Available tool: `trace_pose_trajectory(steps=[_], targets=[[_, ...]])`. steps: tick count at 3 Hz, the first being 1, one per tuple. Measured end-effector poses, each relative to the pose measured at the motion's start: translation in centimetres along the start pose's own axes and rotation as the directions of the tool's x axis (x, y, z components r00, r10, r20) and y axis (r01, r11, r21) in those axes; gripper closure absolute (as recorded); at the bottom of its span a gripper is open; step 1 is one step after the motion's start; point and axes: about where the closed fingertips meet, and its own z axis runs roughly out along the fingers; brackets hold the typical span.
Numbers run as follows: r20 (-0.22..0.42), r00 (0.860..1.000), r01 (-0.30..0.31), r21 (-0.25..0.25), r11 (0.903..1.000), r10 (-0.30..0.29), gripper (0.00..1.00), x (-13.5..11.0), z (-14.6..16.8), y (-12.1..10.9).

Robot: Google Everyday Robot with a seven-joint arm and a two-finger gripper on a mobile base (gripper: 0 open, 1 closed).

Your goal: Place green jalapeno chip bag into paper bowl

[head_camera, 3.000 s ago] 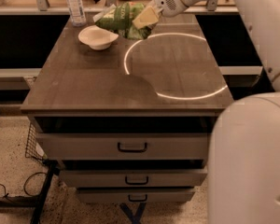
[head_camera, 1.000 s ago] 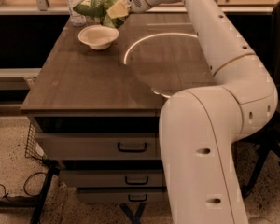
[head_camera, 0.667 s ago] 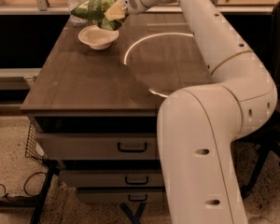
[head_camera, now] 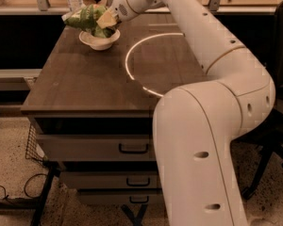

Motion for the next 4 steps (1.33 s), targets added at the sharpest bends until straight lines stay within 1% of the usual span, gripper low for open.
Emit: trace_pose_trajectory(steps=[1, 2, 3, 4], targets=[[-0.022, 1.0, 0.001, 0.017, 0.9999, -0.001, 1.0, 0.3, 0.6, -0.2], [-0.039, 0.999, 0.002, 0.02, 0.9998, -0.001, 1.0, 0.7, 1.1, -0.8], [-0.042, 0.999, 0.003, 0.018, 0.9998, -0.002, 0.86, 0.8, 1.4, -0.8], [-0.044, 0.999, 0.002, 0.012, 0.9999, -0.001, 0.63, 0.9, 1.8, -0.6]])
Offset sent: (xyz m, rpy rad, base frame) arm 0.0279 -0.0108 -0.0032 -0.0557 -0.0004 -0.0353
